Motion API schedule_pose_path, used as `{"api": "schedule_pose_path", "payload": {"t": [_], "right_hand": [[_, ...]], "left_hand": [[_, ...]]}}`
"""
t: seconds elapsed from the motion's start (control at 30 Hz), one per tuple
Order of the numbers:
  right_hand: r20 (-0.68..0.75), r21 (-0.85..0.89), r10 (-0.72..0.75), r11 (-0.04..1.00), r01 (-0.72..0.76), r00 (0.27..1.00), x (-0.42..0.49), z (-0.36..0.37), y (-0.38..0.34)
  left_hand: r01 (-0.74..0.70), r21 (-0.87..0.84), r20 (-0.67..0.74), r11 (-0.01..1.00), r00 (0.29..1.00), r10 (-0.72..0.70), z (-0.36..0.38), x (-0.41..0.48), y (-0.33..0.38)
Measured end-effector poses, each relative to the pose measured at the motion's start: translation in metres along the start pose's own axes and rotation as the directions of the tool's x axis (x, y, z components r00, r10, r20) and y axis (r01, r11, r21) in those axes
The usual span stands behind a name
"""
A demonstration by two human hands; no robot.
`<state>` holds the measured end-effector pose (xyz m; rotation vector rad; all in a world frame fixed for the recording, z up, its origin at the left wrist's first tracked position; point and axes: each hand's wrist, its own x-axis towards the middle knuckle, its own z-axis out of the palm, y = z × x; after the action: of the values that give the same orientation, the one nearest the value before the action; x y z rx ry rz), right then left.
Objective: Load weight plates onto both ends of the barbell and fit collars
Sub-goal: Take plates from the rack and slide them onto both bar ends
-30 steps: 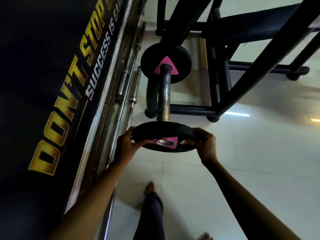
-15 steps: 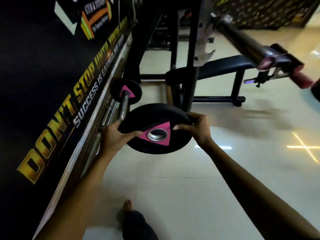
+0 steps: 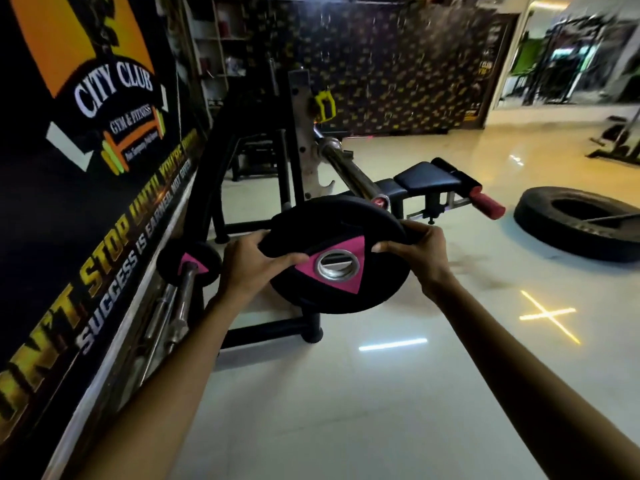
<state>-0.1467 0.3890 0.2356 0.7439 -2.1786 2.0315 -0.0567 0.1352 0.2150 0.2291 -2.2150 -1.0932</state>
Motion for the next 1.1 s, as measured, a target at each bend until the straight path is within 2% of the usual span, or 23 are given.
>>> {"api": "schedule_pose_path", "payload": {"t": [0.17, 0.33, 0.6, 0.8, 0.9, 1.0, 1.03, 1.07, 1.1], "right_hand": [[-0.106, 0.063, -0.033, 0.997, 0.040, 0.994, 0.036, -0.024, 0.005], [-0.149, 0.085, -0.029, 0.996, 0.042, 0.988, 0.072, -0.048, 0.014], [-0.034, 0.103, 0.030, 0.994, -0.026, 0.999, 0.131, -0.070, 0.045], [0.086, 0.179, 0.003, 0.984, -0.018, 0.996, 0.162, -0.080, 0.069], [0.099, 0.172, -0.054, 0.984, 0.037, 0.994, 0.180, -0.074, 0.075], [0.028, 0.056, -0.130, 0.990, 0.128, 0.991, 0.198, -0.059, 0.083], [-0.014, -0.063, -0.202, 0.978, 0.201, 0.979, 0.200, -0.051, 0.089], [-0.028, -0.240, -0.317, 0.923, 0.302, 0.948, 0.202, -0.043, 0.097], [-0.009, -0.443, -0.443, 0.805, 0.394, 0.896, 0.205, -0.035, 0.107]], "left_hand": [[-0.059, 0.035, -0.009, 0.998, 0.998, 0.060, 0.031, 0.047, 0.023], [-0.075, 0.062, 0.027, 0.995, 0.997, 0.073, 0.061, 0.082, 0.042], [0.022, 0.167, -0.030, 0.986, 0.999, -0.018, 0.096, 0.114, 0.039], [0.051, 0.264, -0.121, 0.963, 0.993, -0.019, 0.114, 0.119, 0.044], [0.087, 0.297, -0.198, 0.951, 0.980, -0.027, 0.124, 0.128, 0.036], [0.073, 0.274, -0.281, 0.959, 0.960, 0.007, 0.142, 0.141, 0.030], [0.007, 0.323, -0.291, 0.946, 0.952, 0.092, 0.150, 0.144, 0.026], [-0.087, 0.431, -0.281, 0.898, 0.933, 0.225, 0.158, 0.148, 0.022], [-0.184, 0.559, -0.240, 0.809, 0.898, 0.370, 0.167, 0.153, 0.018]]}}
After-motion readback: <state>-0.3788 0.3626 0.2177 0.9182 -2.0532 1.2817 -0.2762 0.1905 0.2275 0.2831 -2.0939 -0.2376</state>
